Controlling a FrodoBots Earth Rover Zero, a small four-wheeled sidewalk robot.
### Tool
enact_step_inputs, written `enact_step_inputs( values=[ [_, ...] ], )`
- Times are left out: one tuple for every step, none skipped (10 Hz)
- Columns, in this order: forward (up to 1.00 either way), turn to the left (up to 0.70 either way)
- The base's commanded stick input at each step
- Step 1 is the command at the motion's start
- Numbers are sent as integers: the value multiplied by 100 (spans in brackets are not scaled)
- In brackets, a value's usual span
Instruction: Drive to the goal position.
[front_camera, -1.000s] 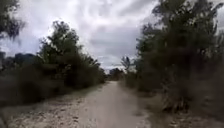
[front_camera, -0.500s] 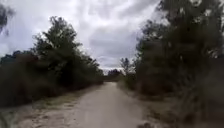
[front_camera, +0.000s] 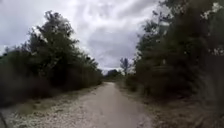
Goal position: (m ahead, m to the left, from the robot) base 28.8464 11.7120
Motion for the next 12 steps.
enact_step_inputs(
  values=[
    [85,31],
    [85,21],
    [85,3],
    [85,0],
    [85,0],
    [85,0],
    [85,0],
    [85,0],
    [85,0],
    [85,0],
    [85,0],
    [85,0]
  ],
)
